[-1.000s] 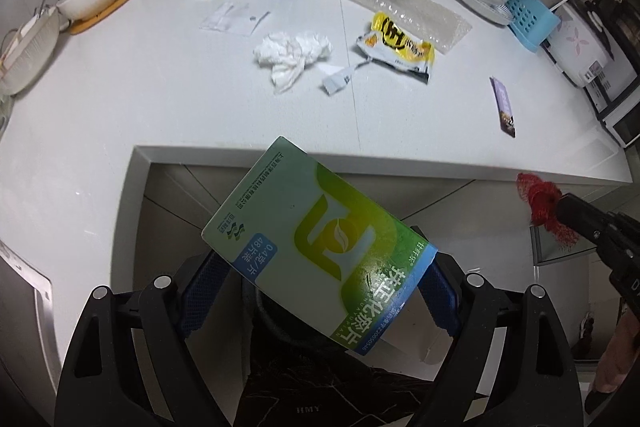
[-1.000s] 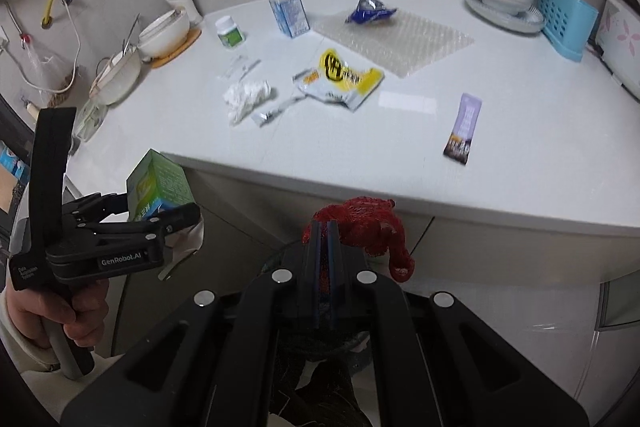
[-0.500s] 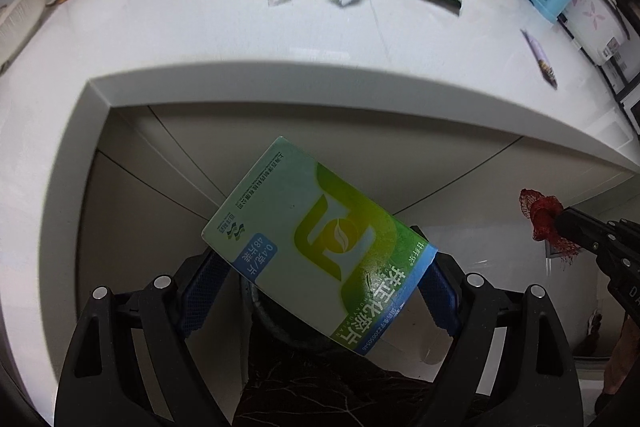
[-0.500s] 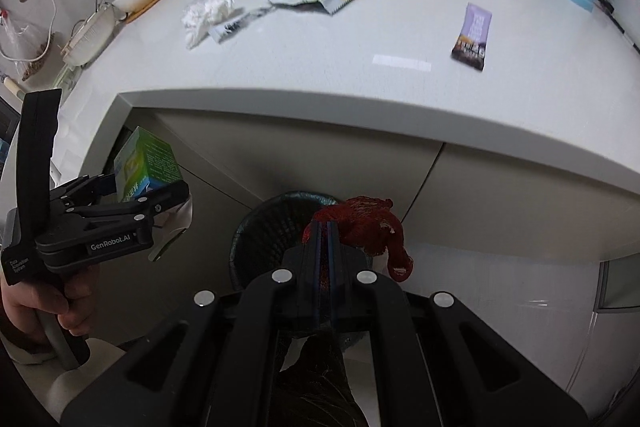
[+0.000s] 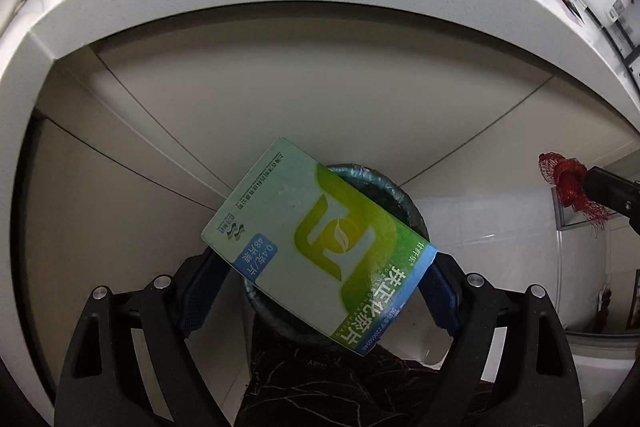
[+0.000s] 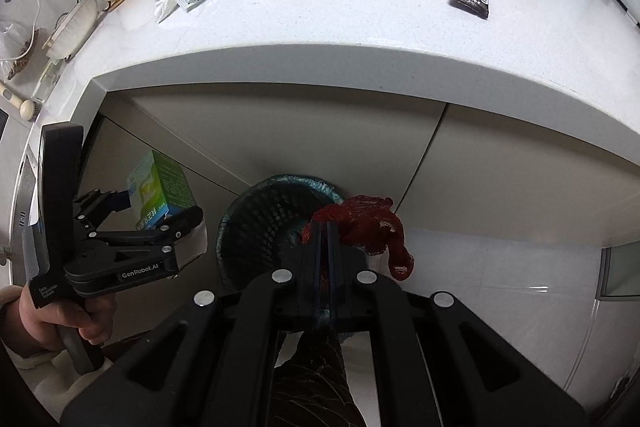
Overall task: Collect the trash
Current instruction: 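Open the left tool over the bin while the right tool drops the red net in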
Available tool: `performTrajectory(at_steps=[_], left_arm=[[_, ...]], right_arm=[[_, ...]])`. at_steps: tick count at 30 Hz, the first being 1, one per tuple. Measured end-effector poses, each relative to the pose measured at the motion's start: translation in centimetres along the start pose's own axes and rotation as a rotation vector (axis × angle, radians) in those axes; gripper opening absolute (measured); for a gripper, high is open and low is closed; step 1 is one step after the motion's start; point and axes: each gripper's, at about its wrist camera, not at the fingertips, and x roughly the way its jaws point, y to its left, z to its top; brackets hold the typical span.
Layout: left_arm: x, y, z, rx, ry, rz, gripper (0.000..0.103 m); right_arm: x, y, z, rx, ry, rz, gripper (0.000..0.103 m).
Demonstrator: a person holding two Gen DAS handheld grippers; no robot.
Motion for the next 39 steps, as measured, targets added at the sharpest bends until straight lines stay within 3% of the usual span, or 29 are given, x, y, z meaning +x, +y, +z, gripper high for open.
performTrajectory(at_steps=[11,25,39], left_arm=[[-0.6,0.8,0.1,0.012,-0.020,-0.027,0.097],[-1.8,3.3,-0.5,-0.090,-0.038,0.028,0.097],[-1.5,6.7,-1.4,-0.155,-0.025,0.048,0.097]], right_arm=[[0.4,0.4,0.0,0.007,0.006,-0.018,0.002],[1.5,3.1,0.6,-0.070,0.026,0.011,0.002],[7.4,7.2,1.1,-0.167,0.134,0.046,0.002]])
